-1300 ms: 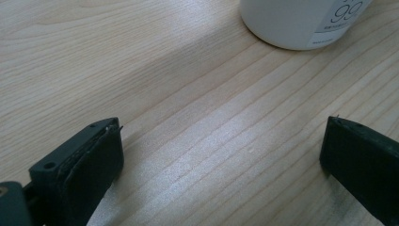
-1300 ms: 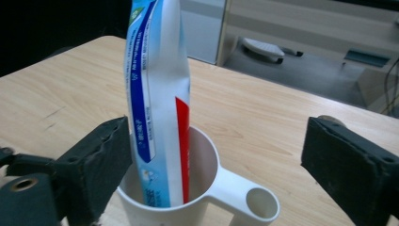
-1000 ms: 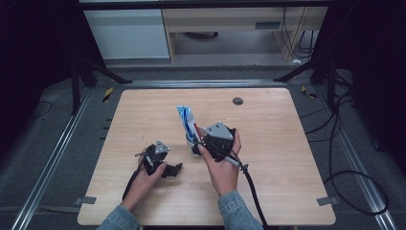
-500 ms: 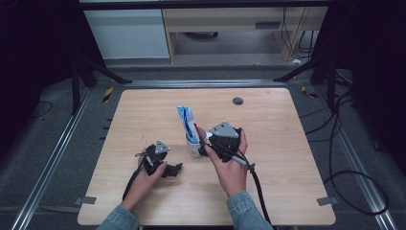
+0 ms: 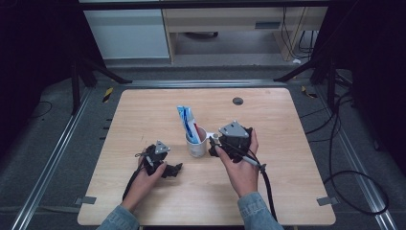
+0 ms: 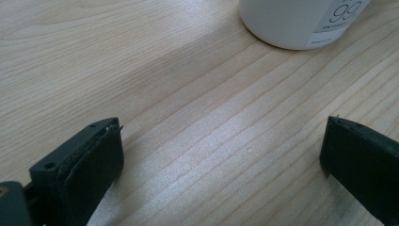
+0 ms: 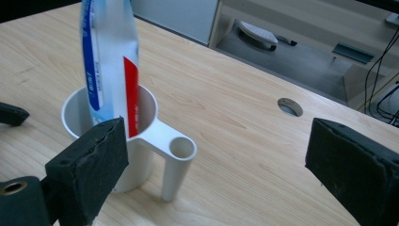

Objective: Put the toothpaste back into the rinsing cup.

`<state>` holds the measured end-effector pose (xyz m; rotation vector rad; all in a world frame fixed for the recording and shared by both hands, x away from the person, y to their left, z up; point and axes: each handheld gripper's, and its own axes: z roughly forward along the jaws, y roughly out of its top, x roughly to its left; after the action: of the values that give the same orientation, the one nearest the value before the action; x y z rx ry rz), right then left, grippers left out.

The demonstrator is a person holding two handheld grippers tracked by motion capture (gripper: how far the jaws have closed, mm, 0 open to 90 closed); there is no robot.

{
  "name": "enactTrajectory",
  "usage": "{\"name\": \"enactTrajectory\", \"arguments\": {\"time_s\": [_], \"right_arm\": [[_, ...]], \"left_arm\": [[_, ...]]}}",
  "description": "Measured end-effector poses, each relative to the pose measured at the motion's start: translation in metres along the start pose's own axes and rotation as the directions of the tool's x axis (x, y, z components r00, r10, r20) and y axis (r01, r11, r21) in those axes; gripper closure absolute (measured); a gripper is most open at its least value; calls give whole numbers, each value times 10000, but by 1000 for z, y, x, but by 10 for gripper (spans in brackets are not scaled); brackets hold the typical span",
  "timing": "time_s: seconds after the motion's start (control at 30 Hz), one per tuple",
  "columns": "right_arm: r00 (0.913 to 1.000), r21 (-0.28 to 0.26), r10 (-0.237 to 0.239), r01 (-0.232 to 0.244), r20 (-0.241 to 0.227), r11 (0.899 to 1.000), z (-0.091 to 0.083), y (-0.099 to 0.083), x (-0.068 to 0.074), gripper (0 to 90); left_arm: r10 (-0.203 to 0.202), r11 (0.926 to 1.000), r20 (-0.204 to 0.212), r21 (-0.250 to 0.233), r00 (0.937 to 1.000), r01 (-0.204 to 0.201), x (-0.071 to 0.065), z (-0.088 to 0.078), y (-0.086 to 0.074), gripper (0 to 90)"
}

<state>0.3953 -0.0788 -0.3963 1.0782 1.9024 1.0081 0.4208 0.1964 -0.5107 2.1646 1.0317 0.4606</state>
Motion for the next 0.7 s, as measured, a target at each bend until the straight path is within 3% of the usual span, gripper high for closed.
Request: {"name": "enactTrajectory", "arguments": {"time_s": [0.27, 0.47, 0.7], "right_arm": [[9999, 272, 74, -71, -122, 9996, -9, -12, -21, 147], [9998, 670, 7, 7, -203, 9978, -17, -31, -41, 225], [9989, 843, 282, -251, -366, 9961, -19, -42, -59, 236]], "left_arm": [[8, 10000, 18, 30, 10000, -8, 0, 0, 0, 0], [8, 10000, 16, 28, 10000, -8, 0, 0, 0, 0], [7, 10000, 15, 28, 10000, -7, 0, 0, 0, 0]]}}
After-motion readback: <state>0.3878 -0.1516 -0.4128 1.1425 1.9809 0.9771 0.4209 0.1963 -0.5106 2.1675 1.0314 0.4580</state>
